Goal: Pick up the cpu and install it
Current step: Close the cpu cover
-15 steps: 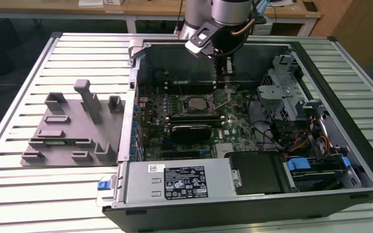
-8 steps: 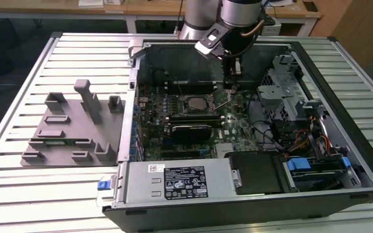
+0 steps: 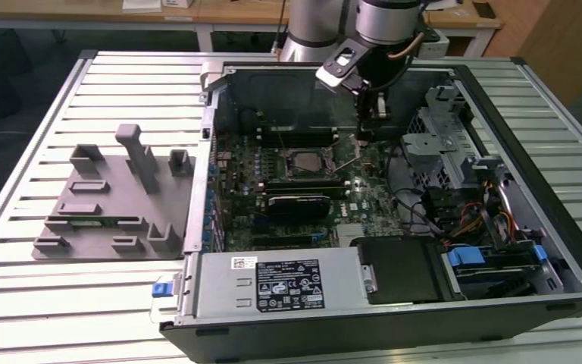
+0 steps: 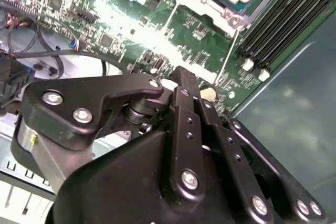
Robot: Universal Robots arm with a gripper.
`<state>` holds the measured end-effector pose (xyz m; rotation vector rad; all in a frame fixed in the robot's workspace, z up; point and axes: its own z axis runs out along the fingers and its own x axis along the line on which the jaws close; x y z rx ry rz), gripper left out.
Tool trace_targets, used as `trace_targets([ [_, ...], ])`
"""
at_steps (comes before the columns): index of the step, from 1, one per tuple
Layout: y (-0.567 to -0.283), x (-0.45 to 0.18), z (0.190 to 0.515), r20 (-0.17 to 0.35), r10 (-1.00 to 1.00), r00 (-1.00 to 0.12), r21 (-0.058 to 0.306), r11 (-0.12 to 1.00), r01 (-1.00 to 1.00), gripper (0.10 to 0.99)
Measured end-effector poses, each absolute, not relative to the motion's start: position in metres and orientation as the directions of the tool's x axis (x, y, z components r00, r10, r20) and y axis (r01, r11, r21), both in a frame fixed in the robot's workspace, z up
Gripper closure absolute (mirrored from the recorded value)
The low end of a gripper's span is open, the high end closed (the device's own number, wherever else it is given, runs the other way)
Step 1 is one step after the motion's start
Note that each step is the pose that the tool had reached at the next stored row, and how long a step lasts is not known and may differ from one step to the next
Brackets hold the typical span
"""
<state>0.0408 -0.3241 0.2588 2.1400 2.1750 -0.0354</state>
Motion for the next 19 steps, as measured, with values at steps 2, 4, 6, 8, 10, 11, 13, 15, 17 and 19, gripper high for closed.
trace_targets([
  [2, -0.324, 0.044, 0.258, -0.08, 0.997, -0.014, 0.046, 0.018, 0.999, 0.98],
  [4, -0.324, 0.047, 0.257, -0.08, 0.997, -0.014, 0.046, 0.018, 0.999, 0.98],
  [6, -0.324, 0.05, 0.256, -0.08, 0.997, -0.014, 0.047, 0.018, 0.999, 0.98],
  [8, -0.324, 0.052, 0.254, -0.08, 0.997, -0.014, 0.046, 0.018, 0.999, 0.98],
  [10, -0.324, 0.053, 0.251, -0.08, 0.997, -0.014, 0.046, 0.018, 0.999, 0.98],
  [11, -0.324, 0.054, 0.249, -0.08, 0.997, -0.014, 0.046, 0.018, 0.999, 0.98],
  [13, -0.324, 0.055, 0.246, -0.081, 0.997, -0.014, 0.046, 0.018, 0.999, 0.98],
  [15, -0.324, 0.056, 0.242, -0.08, 0.997, -0.014, 0.046, 0.018, 0.999, 0.98],
  [17, -0.324, 0.056, 0.24, -0.08, 0.997, -0.014, 0.046, 0.018, 0.999, 0.98],
  [19, -0.324, 0.056, 0.239, -0.081, 0.997, -0.014, 0.046, 0.018, 0.999, 0.98],
])
